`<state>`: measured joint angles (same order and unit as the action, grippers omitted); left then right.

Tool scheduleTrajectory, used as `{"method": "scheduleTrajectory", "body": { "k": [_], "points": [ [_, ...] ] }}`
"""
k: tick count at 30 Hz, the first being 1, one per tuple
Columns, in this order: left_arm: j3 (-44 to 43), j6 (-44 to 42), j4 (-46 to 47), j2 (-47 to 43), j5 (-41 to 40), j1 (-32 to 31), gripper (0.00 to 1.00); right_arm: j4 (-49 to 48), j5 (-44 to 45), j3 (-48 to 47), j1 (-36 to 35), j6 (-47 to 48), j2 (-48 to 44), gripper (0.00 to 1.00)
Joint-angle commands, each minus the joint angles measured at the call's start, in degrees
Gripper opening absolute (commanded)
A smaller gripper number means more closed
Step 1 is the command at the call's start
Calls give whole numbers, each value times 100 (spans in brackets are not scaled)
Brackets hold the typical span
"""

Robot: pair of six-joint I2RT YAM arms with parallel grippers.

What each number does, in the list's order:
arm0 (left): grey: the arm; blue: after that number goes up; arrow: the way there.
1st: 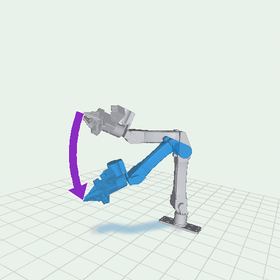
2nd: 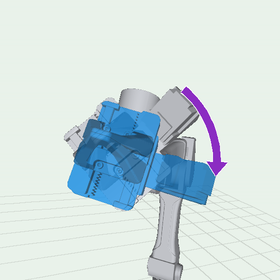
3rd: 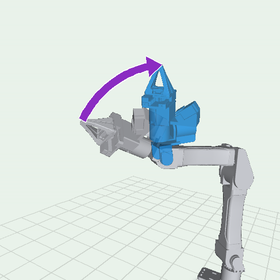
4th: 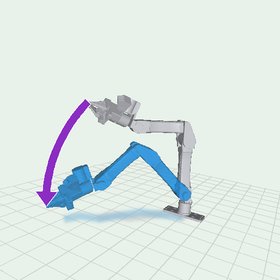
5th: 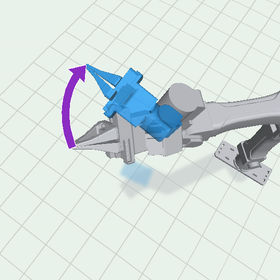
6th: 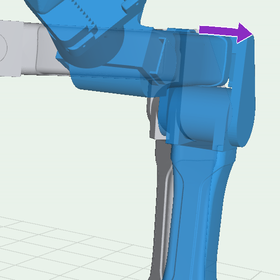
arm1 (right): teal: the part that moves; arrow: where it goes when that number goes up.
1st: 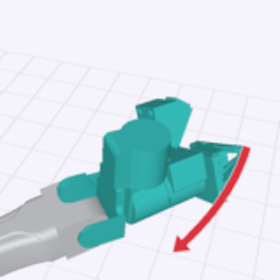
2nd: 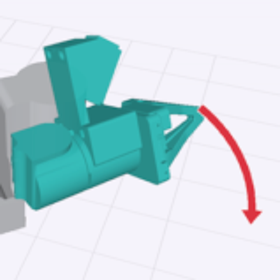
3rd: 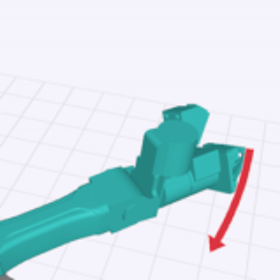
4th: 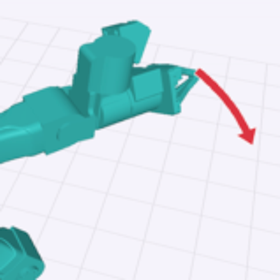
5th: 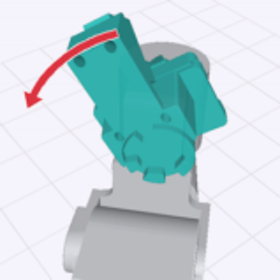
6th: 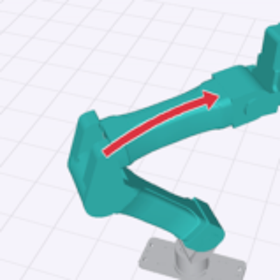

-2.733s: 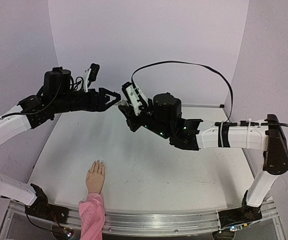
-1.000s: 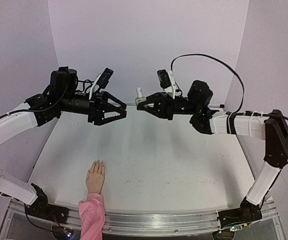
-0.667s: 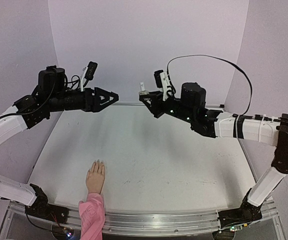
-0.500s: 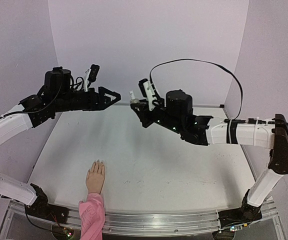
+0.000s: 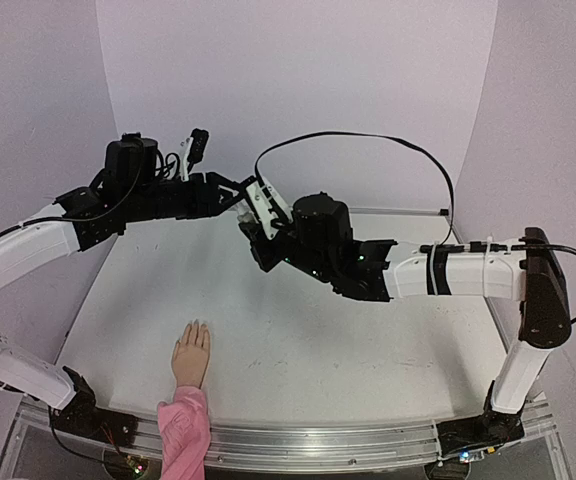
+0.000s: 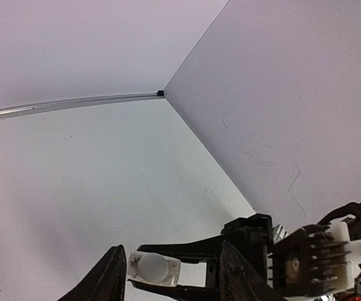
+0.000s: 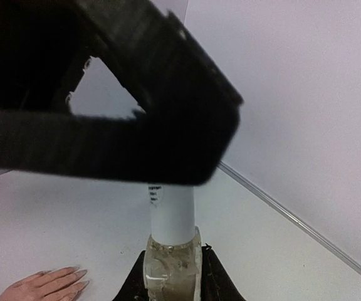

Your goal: Paint the nails

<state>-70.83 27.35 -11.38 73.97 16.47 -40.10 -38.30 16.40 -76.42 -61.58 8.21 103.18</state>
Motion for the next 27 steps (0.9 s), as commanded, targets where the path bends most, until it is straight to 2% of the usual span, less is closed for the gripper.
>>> {"method": "scheduleTrajectory", "body": {
  "k": [1,4,12,16,18,20,22,24,26,27],
  "points": [
    [-313,6,347,123,-121,-33,51,-344,129,-377,-56,115,-43,0],
    [-331,7,347,201,-118,-38,50,-349,93,-408,-68,114,-31,0],
    [-415,-170,355,364,175,-111,19,-355,-29,-477,-68,41,-31,0],
    [-358,-328,436,484,886,-150,5,-379,-757,-539,9,-73,-146,0],
    [-238,-472,631,526,1572,-167,2,-398,-1775,-520,231,-278,-297,0],
    [-71,-847,885,564,2597,-165,0,-498,-3374,-465,636,-640,-470,0],
    [-13,-1387,935,647,3960,-165,0,-843,-5684,-453,1104,-1212,-548,0],
    [15,-1850,938,763,5440,-201,0,-1722,-8052,-426,1316,-2083,-538,0],
    [-40,-2022,940,875,6317,-255,0,-3028,-8947,-302,1309,-3249,-563,0],
    [-96,-2053,937,922,6558,-281,0,-3656,-9043,-184,1291,-3958,-588,0]
  ]
}}
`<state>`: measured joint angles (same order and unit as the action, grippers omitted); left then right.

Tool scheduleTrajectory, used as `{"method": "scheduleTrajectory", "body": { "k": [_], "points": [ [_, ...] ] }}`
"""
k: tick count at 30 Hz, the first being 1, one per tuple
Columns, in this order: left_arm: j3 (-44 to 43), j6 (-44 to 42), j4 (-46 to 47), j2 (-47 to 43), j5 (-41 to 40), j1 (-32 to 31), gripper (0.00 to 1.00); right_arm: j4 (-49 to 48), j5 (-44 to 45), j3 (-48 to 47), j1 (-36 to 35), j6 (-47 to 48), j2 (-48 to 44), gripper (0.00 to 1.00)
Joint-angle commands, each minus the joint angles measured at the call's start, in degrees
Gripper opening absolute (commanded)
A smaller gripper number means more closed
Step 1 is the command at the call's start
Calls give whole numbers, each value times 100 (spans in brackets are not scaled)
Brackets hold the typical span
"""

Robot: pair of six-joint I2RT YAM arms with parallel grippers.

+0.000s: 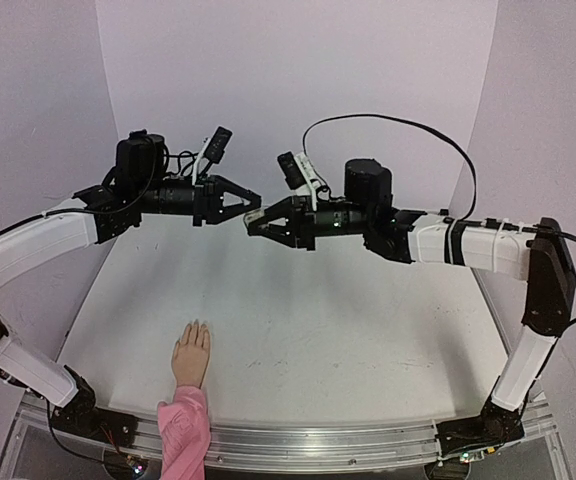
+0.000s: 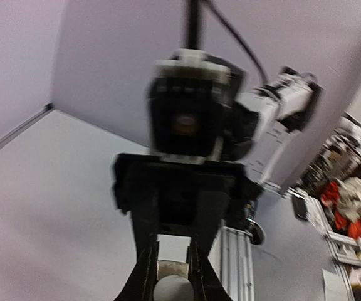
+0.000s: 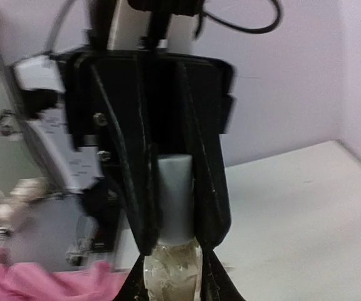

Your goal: Paint the nails

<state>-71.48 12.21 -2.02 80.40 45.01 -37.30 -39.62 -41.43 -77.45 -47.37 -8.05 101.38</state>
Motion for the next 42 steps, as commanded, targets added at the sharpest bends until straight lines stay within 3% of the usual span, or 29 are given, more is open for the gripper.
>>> {"method": "scheduleTrajectory", "body": {
  "k": [1,4,6,9,13,14,18,20,24,30,33,37,42],
  "points": [
    [-78,-530,0,317,3810,-574,0,-3865,-3284,-9,-130,-2557,-455,0],
    [-173,-490,11,362,3749,-577,0,-3745,-2987,178,-103,-2325,-644,0],
    [-199,-440,10,315,3393,-569,2,-3009,-2674,287,-81,-1793,-741,0],
    [-170,-297,15,67,2576,-528,33,-1386,-1907,253,-80,-592,-843,0],
    [84,-144,7,-585,1665,-316,80,-449,-395,414,-88,292,-1014,0],
    [176,-136,-7,-768,1360,-278,87,-313,-42,427,-86,424,-1034,0],
    [580,115,-54,-1291,-28,-80,96,-127,1526,542,-114,703,-1125,0],
    [722,343,-87,-1447,-878,48,97,-143,2328,558,-186,724,-1091,0],
    [780,1011,-138,-1514,-1829,290,95,-136,3900,430,-564,939,-871,0],
    [402,1637,-133,-1047,-1813,285,71,-71,5652,8,-1276,1547,-401,0],
    [298,1731,-124,-917,-1752,285,64,21,6009,-225,-1518,1696,-160,0],
    [323,1671,-55,-938,-1737,242,63,68,6131,-427,-1646,1789,87,0],
    [337,1663,-43,-880,-1731,215,46,68,6120,-609,-1714,1820,242,0]
  ]
}}
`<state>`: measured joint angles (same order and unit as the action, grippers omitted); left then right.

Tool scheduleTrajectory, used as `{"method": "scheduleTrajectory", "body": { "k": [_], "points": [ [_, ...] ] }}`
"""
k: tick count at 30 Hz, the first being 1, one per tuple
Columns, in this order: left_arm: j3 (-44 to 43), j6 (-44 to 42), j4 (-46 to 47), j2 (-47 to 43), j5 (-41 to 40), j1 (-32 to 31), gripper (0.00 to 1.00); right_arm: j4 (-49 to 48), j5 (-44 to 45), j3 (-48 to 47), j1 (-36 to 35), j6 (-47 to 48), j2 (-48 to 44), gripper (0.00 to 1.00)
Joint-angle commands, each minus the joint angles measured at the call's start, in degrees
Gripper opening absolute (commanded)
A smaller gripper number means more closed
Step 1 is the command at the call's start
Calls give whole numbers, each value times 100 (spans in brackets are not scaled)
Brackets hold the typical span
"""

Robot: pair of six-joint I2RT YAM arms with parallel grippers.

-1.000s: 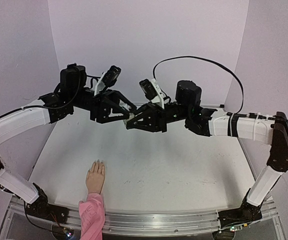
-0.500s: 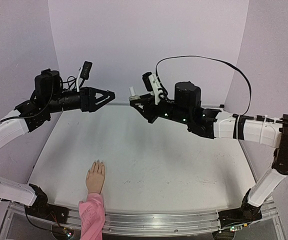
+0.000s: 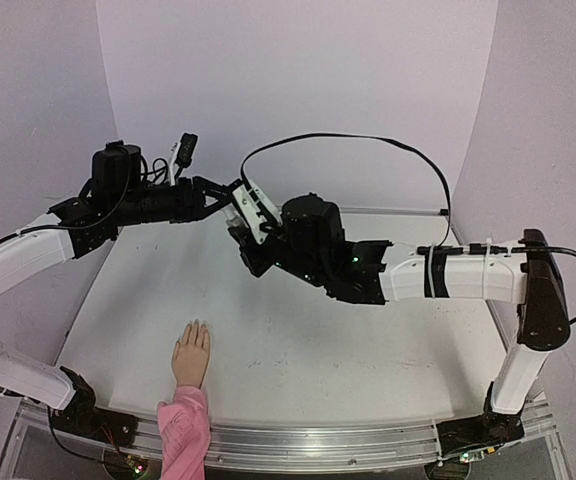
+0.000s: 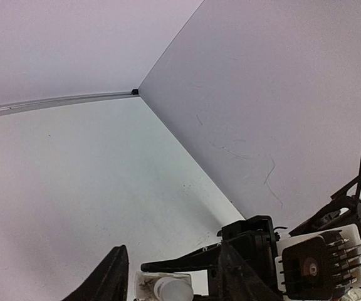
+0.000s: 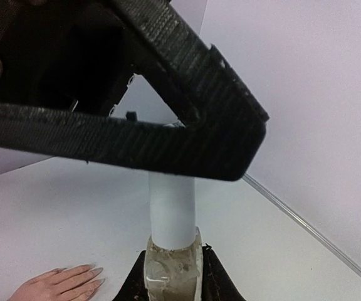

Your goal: Paint the nails

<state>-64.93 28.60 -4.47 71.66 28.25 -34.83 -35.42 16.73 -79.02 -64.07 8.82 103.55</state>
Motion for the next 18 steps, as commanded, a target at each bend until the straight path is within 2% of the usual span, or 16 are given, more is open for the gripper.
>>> {"method": "scheduleTrajectory", "body": {
  "k": [1,5,9,13,14,16,18],
  "points": [
    [-323,23,203,33,-38,-43,42,-352,314,-494,-48,134,46,0],
    [-350,2,203,138,41,-79,30,-352,279,-611,-57,162,103,0],
    [-370,-119,206,168,51,-154,7,-352,243,-655,-60,144,128,0],
    [-430,-339,213,272,414,-254,0,-360,-387,-644,-17,81,14,0],
    [-471,-448,210,313,640,-286,0,-356,-871,-660,54,20,-51,0],
    [-553,-805,218,440,1363,-349,0,-335,-2470,-650,394,-309,-226,0],
    [-643,-1423,220,560,2614,-414,0,-370,-4950,-697,988,-912,-329,0]
  ]
}}
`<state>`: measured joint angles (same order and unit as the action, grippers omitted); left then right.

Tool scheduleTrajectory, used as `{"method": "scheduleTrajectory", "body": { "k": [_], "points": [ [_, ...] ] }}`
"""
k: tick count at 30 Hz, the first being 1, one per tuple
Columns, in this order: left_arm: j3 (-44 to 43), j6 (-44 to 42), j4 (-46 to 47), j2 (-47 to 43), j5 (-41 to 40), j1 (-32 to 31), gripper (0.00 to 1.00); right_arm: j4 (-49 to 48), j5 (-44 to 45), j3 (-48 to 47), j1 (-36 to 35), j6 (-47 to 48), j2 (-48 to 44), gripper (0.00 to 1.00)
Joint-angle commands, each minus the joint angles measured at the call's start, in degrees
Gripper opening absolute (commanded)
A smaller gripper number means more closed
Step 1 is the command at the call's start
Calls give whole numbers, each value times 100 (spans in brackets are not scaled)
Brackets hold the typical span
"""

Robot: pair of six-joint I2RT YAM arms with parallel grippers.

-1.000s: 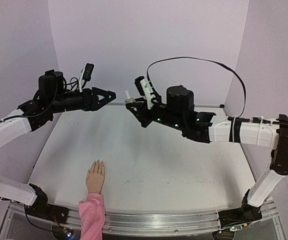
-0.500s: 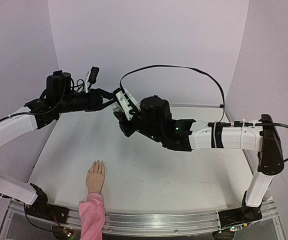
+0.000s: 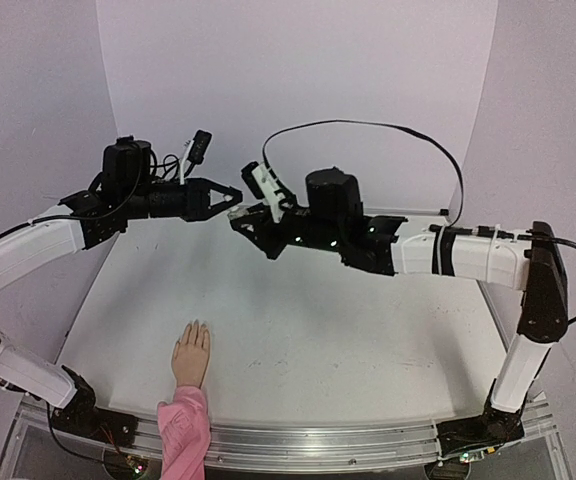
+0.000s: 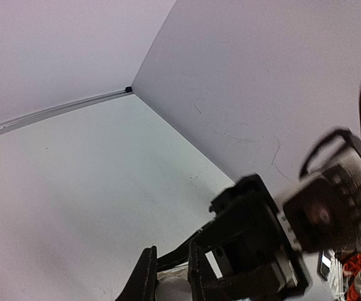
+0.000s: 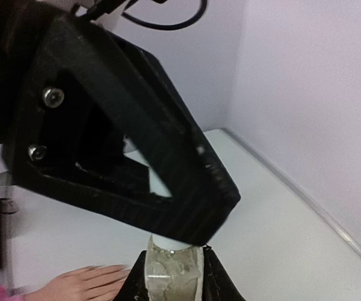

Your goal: Paint the nails

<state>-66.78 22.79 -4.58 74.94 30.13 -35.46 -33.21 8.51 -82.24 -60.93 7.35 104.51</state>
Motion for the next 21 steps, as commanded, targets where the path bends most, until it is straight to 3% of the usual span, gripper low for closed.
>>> {"method": "scheduleTrajectory", "body": {
  "k": [1,2,4,7,9,10,12,15,21],
  "points": [
    [-475,-1184,230,274,3225,-415,0,-705,-5764,-482,937,-1114,-367,0],
    [-475,-1768,233,278,4449,-514,0,-1157,-8473,-695,1097,-1700,-216,0],
    [-539,-2101,232,281,5020,-563,0,-1320,-9055,-562,951,-1618,-505,0],
    [-737,-2170,230,339,5119,-567,0,-1307,-8425,-203,993,-1533,-821,0],
    [-781,-2141,236,334,4746,-567,0,-1308,-8065,-34,1103,-1567,-935,0],
    [-783,-2089,238,313,4419,-559,6,-1306,-7750,143,1136,-1527,-1007,0],
    [-701,-1894,238,177,3449,-517,34,-1255,-6985,389,1157,-1376,-1144,0],
    [-433,-1569,219,-177,2063,-397,65,-799,-5518,633,1174,-963,-1278,0],
    [4,-693,108,-763,686,-209,99,-153,-2758,733,1133,-261,-1168,0]
  ]
}}
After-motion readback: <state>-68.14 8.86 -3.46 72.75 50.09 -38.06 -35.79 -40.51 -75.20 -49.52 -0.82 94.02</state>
